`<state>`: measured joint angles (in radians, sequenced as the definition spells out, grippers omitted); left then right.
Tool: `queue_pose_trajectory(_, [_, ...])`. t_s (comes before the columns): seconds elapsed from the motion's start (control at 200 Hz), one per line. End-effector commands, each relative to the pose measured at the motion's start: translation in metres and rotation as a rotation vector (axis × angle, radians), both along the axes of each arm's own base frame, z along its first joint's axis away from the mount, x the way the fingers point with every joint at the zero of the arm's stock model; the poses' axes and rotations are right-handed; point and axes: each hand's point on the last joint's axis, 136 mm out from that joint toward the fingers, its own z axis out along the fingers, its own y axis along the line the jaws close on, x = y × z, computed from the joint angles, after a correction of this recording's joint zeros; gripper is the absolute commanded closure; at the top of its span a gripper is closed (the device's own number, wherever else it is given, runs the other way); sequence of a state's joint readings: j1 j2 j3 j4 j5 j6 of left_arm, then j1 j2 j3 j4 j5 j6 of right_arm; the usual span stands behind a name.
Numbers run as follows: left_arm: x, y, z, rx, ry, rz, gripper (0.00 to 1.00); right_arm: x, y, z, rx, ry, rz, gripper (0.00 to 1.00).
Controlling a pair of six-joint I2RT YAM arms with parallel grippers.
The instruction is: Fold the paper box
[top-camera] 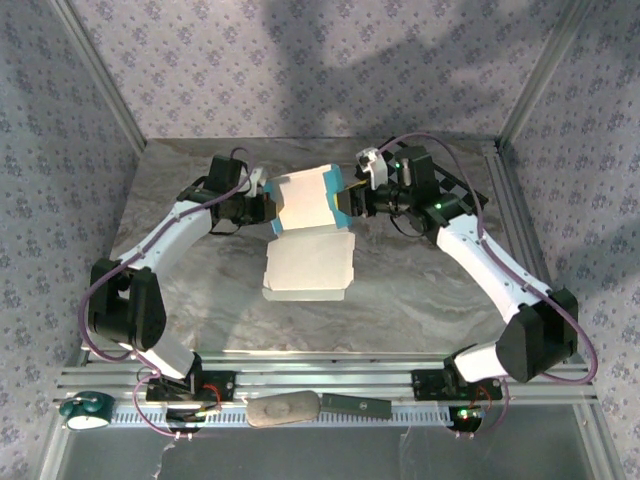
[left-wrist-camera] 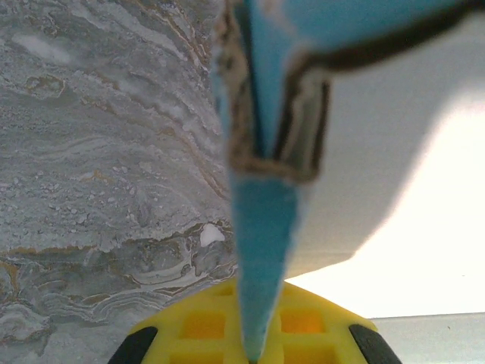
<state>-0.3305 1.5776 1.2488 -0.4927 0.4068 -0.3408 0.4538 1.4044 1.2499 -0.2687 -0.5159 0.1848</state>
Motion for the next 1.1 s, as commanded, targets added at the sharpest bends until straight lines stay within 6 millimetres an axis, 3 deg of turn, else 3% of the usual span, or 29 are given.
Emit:
queue_pose_trajectory(0.0, [-0.007,-0.021,0.044,-0.071,-0.095,-0.084,1.0,0.004,0.001,-0.006,-0.078,-0.016,-0.035,0.54])
queue_pose_trajectory(0.28, [-0.01,-0.024,0.053,-0.067,-0.111,-0.092,1.0,0.012,0.0,-0.015,-0.178,-0.03,-0.1,0.58])
queue_pose_trajectory(1.099, [-0.016,-0.042,0.066,-0.032,-0.123,-0.118,1.0,0.031,-0.013,-0.038,-0.456,-0.082,-0.325,0.88])
